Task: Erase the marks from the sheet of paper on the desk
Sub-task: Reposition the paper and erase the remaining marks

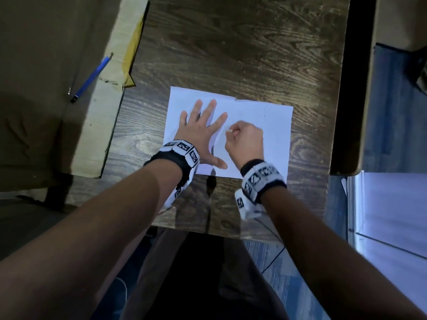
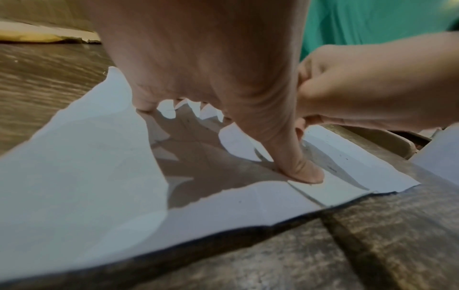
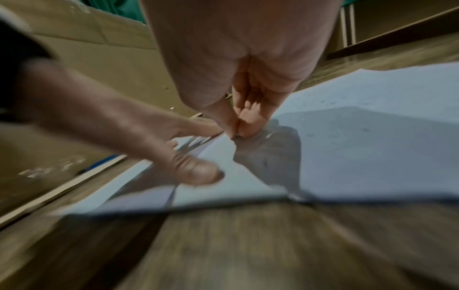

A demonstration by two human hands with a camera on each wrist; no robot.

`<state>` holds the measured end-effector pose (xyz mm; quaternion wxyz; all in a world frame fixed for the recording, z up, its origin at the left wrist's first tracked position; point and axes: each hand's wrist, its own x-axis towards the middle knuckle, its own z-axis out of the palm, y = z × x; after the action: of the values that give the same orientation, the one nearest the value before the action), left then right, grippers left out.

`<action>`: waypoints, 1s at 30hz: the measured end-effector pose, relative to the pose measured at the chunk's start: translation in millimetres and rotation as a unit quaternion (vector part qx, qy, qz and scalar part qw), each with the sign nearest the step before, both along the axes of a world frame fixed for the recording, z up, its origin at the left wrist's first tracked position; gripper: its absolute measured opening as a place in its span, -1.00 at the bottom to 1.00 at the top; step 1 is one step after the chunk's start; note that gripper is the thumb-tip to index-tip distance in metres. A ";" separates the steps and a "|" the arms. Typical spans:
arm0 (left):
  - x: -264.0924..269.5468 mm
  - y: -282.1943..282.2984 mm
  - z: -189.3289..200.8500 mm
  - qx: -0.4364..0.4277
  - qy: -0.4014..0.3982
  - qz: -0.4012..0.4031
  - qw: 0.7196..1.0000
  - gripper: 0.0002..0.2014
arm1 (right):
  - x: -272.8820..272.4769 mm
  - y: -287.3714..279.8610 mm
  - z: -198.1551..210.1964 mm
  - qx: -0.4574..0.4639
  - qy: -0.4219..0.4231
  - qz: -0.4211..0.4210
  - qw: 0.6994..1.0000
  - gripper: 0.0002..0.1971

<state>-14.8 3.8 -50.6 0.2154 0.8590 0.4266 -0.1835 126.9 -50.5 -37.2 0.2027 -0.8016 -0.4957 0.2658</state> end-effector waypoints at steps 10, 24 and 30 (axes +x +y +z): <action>-1.2 1.8 -1.2 -0.004 -0.004 0.002 1.000 0.39 | 0.8 16.0 -3.3 0.002 -0.002 0.009 1.000 -0.91; -0.1 0.6 4.6 0.008 0.001 0.007 1.000 0.30 | -17.4 -21.8 4.5 -0.046 0.011 0.087 0.995 -0.90; -1.3 2.3 3.1 -0.005 -0.008 0.009 1.000 0.39 | -14.9 10.2 4.0 -0.024 -0.001 0.078 0.997 -0.86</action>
<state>-16.1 6.1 -47.5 0.2242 0.8556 0.4318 -0.1768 112.0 -40.3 -33.2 0.1614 -0.7655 -0.5502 0.2919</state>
